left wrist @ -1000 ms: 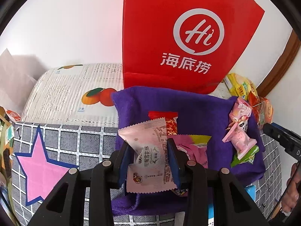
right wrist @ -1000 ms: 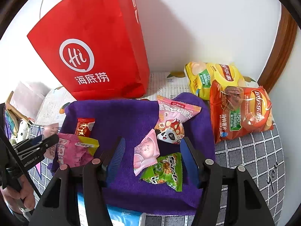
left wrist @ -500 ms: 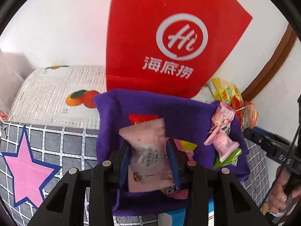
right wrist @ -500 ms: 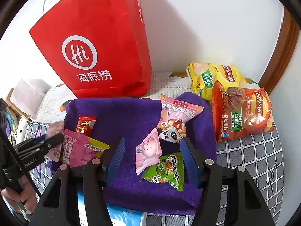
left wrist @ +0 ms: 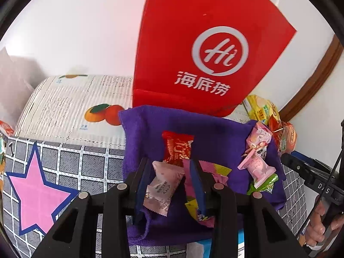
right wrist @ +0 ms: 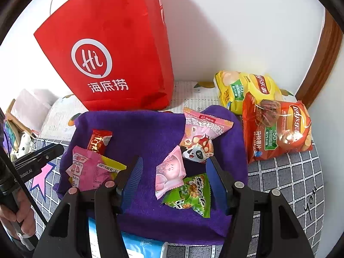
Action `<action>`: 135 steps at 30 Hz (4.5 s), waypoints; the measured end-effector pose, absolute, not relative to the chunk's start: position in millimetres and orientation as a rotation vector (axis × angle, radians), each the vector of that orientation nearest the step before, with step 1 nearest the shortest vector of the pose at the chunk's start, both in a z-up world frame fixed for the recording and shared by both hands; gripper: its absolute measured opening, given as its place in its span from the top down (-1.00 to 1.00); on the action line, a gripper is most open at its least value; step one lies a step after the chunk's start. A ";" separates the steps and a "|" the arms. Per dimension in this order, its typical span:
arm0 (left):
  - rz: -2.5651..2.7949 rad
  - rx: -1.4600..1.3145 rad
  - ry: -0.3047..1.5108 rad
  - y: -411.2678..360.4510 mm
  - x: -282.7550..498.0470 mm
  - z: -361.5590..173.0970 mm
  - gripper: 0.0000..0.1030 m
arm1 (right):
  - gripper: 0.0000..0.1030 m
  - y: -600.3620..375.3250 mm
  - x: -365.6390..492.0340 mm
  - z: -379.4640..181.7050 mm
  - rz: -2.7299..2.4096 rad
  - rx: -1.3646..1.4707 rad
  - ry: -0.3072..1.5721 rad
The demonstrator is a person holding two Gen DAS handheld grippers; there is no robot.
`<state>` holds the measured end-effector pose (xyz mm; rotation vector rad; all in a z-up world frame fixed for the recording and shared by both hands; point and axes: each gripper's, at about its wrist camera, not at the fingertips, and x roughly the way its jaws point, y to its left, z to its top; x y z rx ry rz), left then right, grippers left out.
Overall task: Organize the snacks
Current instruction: 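Open the left gripper to drop the pink-and-white candy onto the cloth, then grasp the yellow chip bag with the right gripper while the left moves back to the bed, then grasp the pink bear-print candy bar with the left gripper while the right holds the yellow bag, then carry the yellow bag and candy bar over the purple cloth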
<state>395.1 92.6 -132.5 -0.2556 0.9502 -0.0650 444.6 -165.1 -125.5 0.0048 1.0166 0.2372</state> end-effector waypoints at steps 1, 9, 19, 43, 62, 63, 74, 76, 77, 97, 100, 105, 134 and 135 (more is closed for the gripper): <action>-0.069 -0.246 0.948 90.5 394.0 -131.1 0.30 | -0.17 -165.0 443.5 -123.9 0.238 0.005 1.013; -0.106 -0.169 0.914 74.5 383.9 -112.7 0.02 | -0.17 -151.0 420.3 -101.7 0.264 -0.022 0.951; -0.128 -0.068 0.789 55.7 346.2 -65.0 -0.19 | -0.15 -153.5 320.7 -100.7 0.258 0.000 0.937; -0.079 -0.095 0.887 115.7 192.1 -117.3 -0.25 | -0.19 -70.6 163.6 -199.0 0.367 -0.151 0.933; -0.214 -0.004 0.974 49.1 170.1 -177.2 -0.25 | 0.09 -174.6 167.7 -209.9 0.085 -0.120 0.832; -0.223 0.010 0.975 43.4 169.7 -179.1 -0.25 | 0.09 -184.7 173.8 -216.2 0.068 -0.102 0.852; -0.205 0.128 1.001 14.8 165.7 -210.2 -0.25 | 0.06 -207.3 198.2 -228.7 0.054 -0.022 0.869; -0.200 0.117 0.998 16.5 165.9 -215.4 -0.25 | 0.04 -207.9 202.2 -232.4 0.058 -0.013 0.896; -0.200 0.110 0.988 16.8 165.2 -215.6 -0.25 | 0.02 -207.2 203.2 -234.0 0.061 -0.012 0.902; -0.209 -0.030 0.941 28.2 163.4 -185.1 0.61 | 0.09 -204.8 198.4 -232.0 0.056 -0.038 0.898; -0.217 -0.037 0.913 30.8 161.7 -171.0 0.61 | 0.10 -206.4 195.9 -222.8 0.064 -0.026 0.891; -0.208 -0.039 0.892 33.5 169.1 -152.2 0.60 | 0.10 -213.5 197.6 -194.2 0.082 0.033 0.868; -0.146 -0.046 0.780 50.0 302.4 -78.7 0.60 | 0.10 -173.6 340.4 -86.3 0.163 0.008 0.760; -0.144 -0.049 0.782 49.9 308.7 -78.5 0.60 | 0.10 -170.4 351.9 -86.4 0.169 0.004 0.764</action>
